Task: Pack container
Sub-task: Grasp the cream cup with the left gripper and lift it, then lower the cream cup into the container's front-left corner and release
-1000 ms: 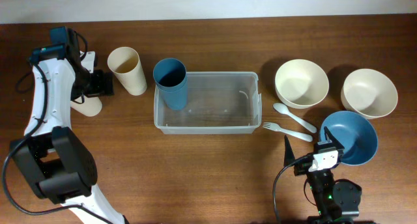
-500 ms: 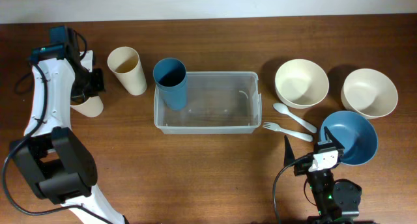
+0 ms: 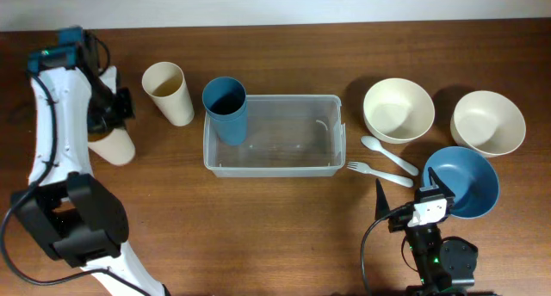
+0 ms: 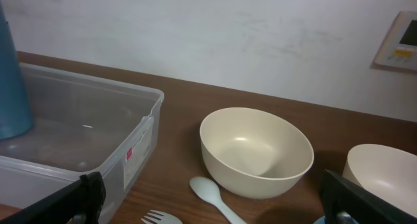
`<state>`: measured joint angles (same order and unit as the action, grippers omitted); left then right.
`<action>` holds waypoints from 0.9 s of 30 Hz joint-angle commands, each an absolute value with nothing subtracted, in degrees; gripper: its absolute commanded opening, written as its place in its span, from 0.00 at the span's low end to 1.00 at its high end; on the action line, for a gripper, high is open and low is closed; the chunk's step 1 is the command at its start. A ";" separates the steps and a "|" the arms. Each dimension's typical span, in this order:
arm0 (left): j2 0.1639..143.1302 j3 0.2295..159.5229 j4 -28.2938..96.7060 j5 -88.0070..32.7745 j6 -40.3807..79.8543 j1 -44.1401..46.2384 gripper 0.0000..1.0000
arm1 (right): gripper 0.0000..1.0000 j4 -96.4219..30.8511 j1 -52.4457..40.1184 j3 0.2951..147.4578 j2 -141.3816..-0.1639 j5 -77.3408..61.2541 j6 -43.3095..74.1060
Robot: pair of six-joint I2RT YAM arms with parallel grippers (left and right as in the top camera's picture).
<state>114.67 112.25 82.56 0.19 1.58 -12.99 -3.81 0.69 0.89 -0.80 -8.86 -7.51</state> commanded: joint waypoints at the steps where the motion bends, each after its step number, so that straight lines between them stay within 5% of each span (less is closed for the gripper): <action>1: 114.17 121.89 87.55 -0.05 3.68 -13.19 0.02 | 0.99 -3.97 0.38 0.43 -0.21 -8.34 -7.51; 12: 103.63 136.73 96.71 -5.87 2.98 -9.28 0.02 | 0.99 -3.97 0.38 0.43 -0.21 -8.34 -7.51; 27: 96.38 131.52 96.66 -12.69 -5.19 18.59 0.01 | 0.99 -3.97 0.38 0.43 -0.21 -8.34 -7.51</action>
<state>95.90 134.56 96.66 -11.46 -3.07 15.40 -3.81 0.69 0.89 -0.80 -8.86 -7.55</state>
